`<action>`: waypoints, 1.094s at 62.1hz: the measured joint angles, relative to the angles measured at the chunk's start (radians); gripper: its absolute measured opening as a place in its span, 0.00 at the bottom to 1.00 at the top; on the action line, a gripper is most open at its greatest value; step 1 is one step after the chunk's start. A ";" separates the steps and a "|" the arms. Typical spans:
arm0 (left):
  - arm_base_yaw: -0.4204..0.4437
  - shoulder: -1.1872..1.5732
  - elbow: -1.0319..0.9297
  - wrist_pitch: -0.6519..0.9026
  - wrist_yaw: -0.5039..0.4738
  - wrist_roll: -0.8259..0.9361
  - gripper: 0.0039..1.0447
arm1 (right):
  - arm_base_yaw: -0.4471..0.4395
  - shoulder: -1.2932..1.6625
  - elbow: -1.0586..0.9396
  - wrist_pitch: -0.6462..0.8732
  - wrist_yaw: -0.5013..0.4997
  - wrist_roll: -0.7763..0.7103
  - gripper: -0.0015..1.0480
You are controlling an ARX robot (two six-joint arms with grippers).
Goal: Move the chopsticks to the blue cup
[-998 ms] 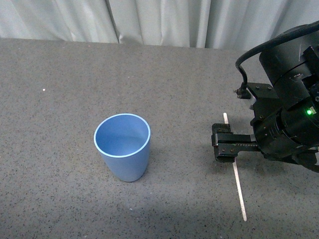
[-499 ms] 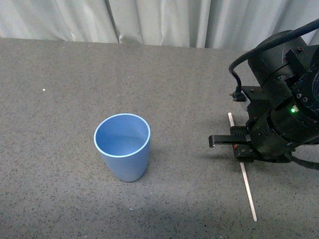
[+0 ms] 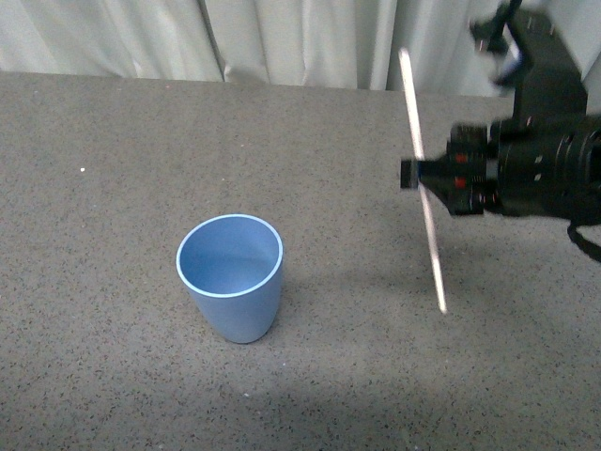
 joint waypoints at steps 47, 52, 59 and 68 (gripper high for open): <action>0.000 0.000 0.000 0.000 0.000 0.000 0.94 | 0.244 0.213 0.169 0.285 -0.148 -0.038 0.01; 0.000 0.000 0.000 0.000 0.000 0.000 0.94 | 0.248 0.243 0.153 0.302 -0.138 -0.051 0.01; 0.000 0.000 0.000 0.000 0.000 0.000 0.94 | 0.259 0.262 0.121 0.328 -0.130 -0.054 0.01; 0.000 0.000 0.000 0.000 0.000 0.000 0.94 | 0.263 0.259 0.114 0.336 -0.132 -0.061 0.09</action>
